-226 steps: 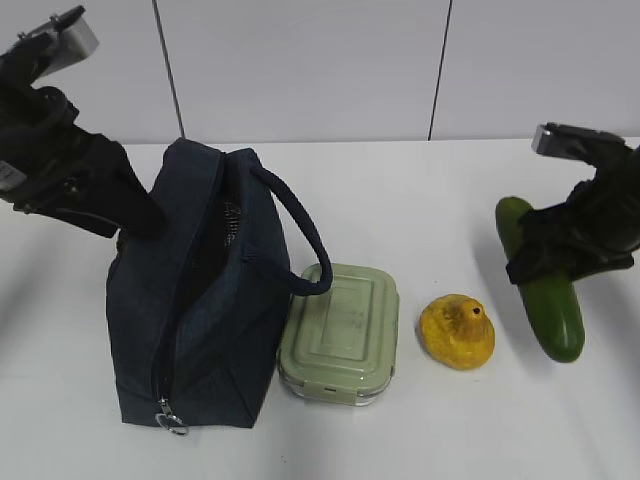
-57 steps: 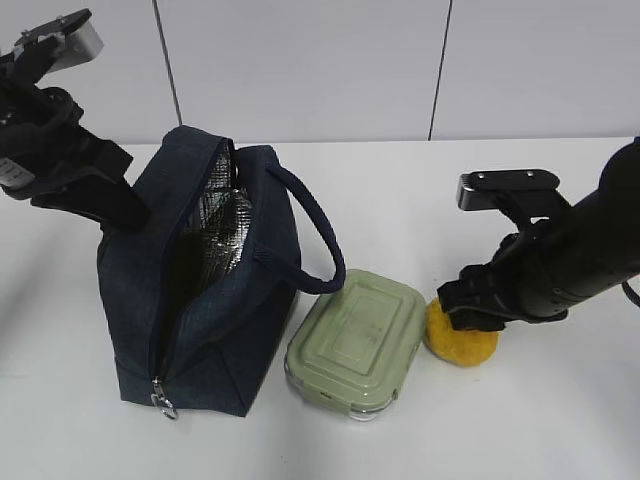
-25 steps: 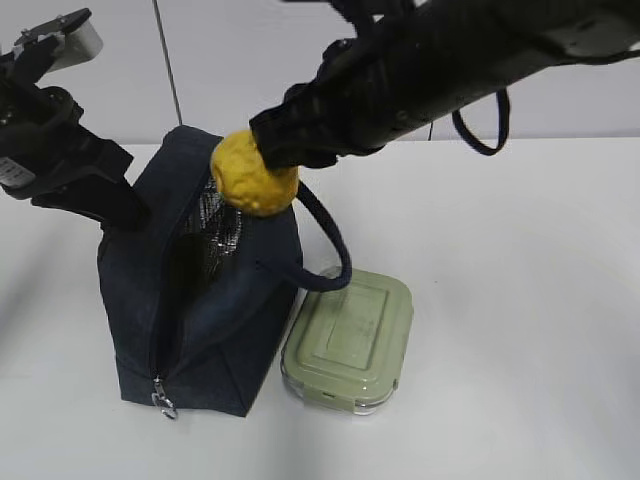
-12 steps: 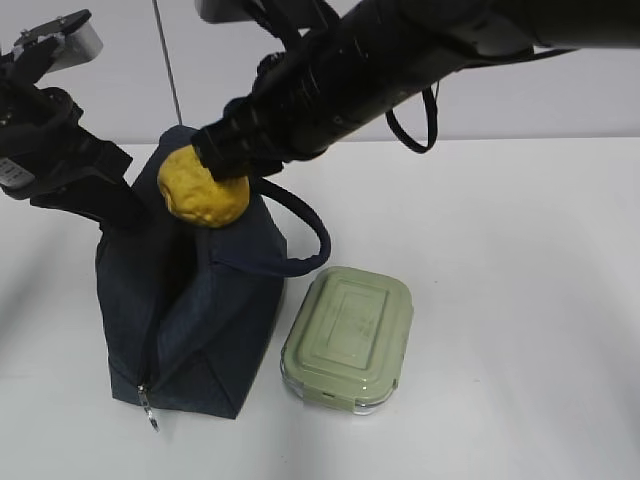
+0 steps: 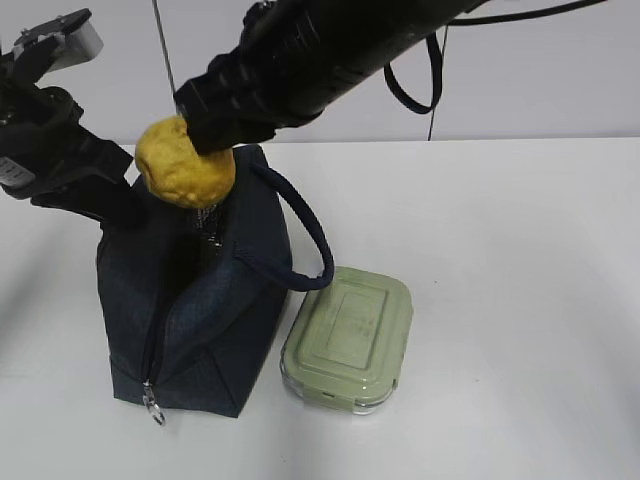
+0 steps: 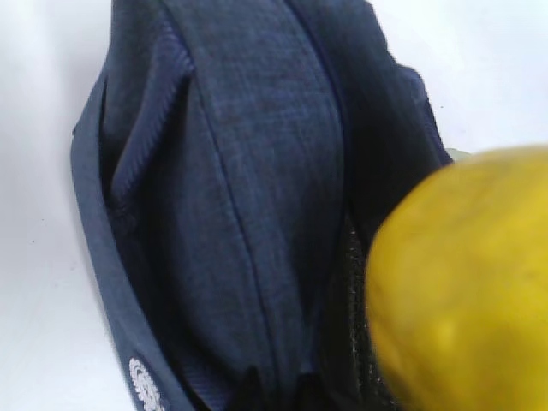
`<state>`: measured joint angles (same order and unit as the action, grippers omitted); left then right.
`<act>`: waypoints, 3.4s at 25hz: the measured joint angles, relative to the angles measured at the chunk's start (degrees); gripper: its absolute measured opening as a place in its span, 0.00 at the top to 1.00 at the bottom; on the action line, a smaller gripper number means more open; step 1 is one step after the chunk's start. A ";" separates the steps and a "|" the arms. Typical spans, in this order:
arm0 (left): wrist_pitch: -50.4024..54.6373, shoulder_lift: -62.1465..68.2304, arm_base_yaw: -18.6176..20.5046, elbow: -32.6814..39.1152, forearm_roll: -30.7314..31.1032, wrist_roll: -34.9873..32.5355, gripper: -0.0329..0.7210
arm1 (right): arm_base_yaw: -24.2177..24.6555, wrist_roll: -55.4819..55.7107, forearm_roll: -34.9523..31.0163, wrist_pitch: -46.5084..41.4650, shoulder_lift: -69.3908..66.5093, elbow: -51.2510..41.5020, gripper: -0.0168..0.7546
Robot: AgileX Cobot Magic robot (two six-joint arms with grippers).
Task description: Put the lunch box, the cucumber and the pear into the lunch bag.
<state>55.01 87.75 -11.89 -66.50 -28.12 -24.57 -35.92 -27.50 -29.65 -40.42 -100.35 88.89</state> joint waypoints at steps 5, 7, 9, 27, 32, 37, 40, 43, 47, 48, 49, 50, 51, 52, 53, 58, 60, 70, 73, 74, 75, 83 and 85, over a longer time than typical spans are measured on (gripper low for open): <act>-0.06 0.00 0.00 0.00 0.00 0.00 0.93 | 0.00 0.00 1.47 -2.50 -5.04 -0.55 0.74; -0.01 0.00 0.00 0.00 -0.05 0.00 0.93 | 0.00 0.45 4.62 -4.39 -6.15 -0.55 0.74; -0.01 0.00 0.00 0.00 -0.05 0.00 0.93 | 0.00 2.30 7.74 -6.09 -6.42 -0.55 0.74; 0.03 0.00 0.00 0.00 -0.11 0.00 0.93 | 0.48 6.51 5.51 -4.09 -3.45 -0.55 0.28; 0.03 0.00 0.00 0.00 -0.11 0.00 0.93 | 3.52 11.35 7.40 -4.20 0.08 -2.10 0.31; 0.05 0.00 0.00 0.00 -0.11 -0.09 0.93 | 8.04 12.59 4.62 -4.18 3.36 -9.89 0.33; 0.10 0.00 0.00 0.00 -0.11 -0.16 0.93 | 10.17 10.54 -0.34 -1.97 6.22 -16.47 0.33; 0.10 0.00 0.00 0.00 -0.11 -0.17 0.93 | 12.83 4.80 -8.65 -1.08 8.63 -22.45 0.33; 0.10 0.00 0.00 0.00 -0.11 -0.22 0.93 | 19.77 -9.12 -29.03 -3.24 10.00 -30.45 0.33; 0.11 0.00 0.00 0.00 -0.11 -0.22 0.93 | 21.97 -12.42 -34.05 -4.78 10.05 -32.41 0.34; 0.16 0.00 0.00 0.00 -0.11 -0.22 0.93 | 23.77 -15.35 -38.75 -5.97 10.05 -33.97 0.34; 0.16 0.00 0.00 0.00 -0.11 -0.22 0.93 | 25.39 -18.17 -43.47 -6.89 10.05 -35.41 0.35; 0.16 0.00 0.00 0.00 -0.11 -0.22 0.93 | 26.98 -19.98 -46.40 -7.02 10.16 -36.79 0.36; 0.22 0.00 0.00 0.00 -0.11 -0.22 0.93 | 28.09 -21.08 -47.47 -7.02 10.14 -37.74 0.37; 0.22 0.00 0.00 0.00 -0.11 -0.22 0.93 | 28.66 -21.61 -47.47 -6.73 10.14 -38.16 0.38; 0.32 0.00 0.00 0.00 -0.11 -0.22 0.93 | 28.97 -23.31 -45.61 -4.80 10.14 -40.02 0.39; 0.36 0.00 0.00 0.00 -0.11 -0.22 0.93 | 28.97 -23.34 -45.50 -3.91 9.48 -40.50 0.39; 0.36 0.00 0.00 0.00 -0.11 -0.22 0.93 | 28.74 -20.74 -51.53 -1.86 1.94 -44.40 0.39; 0.36 0.00 0.00 0.00 -0.11 -0.22 0.93 | 28.32 -20.74 -53.03 -0.60 0.87 -44.40 0.39; 0.36 0.00 0.00 0.00 -0.11 -0.22 0.93 | 28.04 -20.74 -53.33 -0.19 0.77 -44.40 0.39; 0.36 0.00 0.00 0.00 -0.11 -0.22 0.93 | 27.55 -20.74 -53.72 0.89 0.62 -44.40 0.39; 0.36 0.00 0.00 0.00 -0.11 -0.22 0.93 | 23.80 -20.74 -57.28 4.17 -2.61 -44.40 0.39; 0.31 0.00 0.00 0.00 -0.11 -0.22 0.93 | 23.80 -21.64 -58.32 4.06 -3.95 -44.40 0.39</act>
<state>55.32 87.75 -11.89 -66.50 -28.23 -24.80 -12.12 -49.14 -87.97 -36.36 -104.30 44.49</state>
